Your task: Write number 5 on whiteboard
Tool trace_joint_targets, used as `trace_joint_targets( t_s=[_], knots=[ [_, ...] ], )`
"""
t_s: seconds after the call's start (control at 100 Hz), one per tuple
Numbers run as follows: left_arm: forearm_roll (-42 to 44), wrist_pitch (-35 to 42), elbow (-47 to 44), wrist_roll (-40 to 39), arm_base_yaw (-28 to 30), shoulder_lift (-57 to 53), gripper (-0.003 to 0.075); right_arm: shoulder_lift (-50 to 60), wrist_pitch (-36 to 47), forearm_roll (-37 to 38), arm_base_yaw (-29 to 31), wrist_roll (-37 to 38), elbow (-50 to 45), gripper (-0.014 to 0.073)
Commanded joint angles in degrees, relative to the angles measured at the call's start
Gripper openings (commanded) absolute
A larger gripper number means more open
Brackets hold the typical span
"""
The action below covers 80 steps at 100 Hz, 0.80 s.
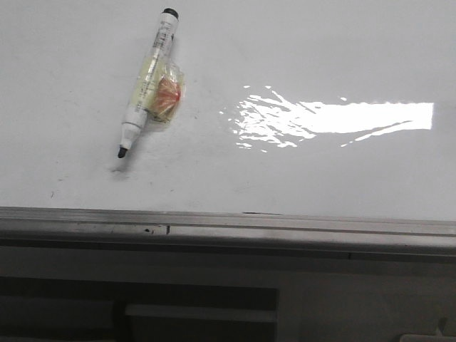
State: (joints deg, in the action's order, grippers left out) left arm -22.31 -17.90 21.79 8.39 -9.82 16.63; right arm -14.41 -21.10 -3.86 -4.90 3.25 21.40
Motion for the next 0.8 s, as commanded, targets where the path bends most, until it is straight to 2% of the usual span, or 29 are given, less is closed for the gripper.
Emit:
trace_joint_targets(
  t_s=[0.0,0.05,0.13,0.18,0.22,0.28,0.35,0.56,0.79],
  knots=[
    [1.2,-1.3,5.8,0.6,-0.3,8.8,0.0050,-6.1,-0.7,1.2,-0.1,-2.0,5.6,0.0009],
    [1.4,-2.6,7.7,2.9,-1.9,12.1,0.0141,-8.3,-2.6,1.2,-0.1,-2.0,7.4,0.0078],
    [0.5,-3.6,10.1,7.0,-5.4,16.2,0.0300,-10.8,-5.4,0.8,-0.1,-2.0,10.1,0.0247],
    [0.5,-3.7,10.9,8.6,-8.5,18.5,0.0372,-11.8,-6.4,0.8,-0.1,-2.0,11.4,0.0346],
    [0.5,-3.7,11.6,9.4,-11.4,20.5,0.0407,-12.4,-7.0,0.8,-0.2,-2.0,12.1,0.0414],
    [0.5,-2.9,11.9,9.4,-16.1,23.6,0.0410,-12.9,-7.0,0.8,-1.0,-2.2,13.0,0.0465],
    [-0.3,-1.0,12.4,9.4,-21.5,27.3,0.0403,-13.1,-6.1,0.8,-2.2,-2.2,13.6,0.0470],
    [-8.0,13.6,12.6,9.4,-34.1,38.8,0.0400,-13.1,-6.2,0.8,-3.8,-2.2,13.6,0.0470],
    [-9.6,21.8,13.8,9.4,-36.5,49.9,0.0400,-13.1,-8.0,0.8,-3.9,-2.2,13.6,0.0470]
  ],
)
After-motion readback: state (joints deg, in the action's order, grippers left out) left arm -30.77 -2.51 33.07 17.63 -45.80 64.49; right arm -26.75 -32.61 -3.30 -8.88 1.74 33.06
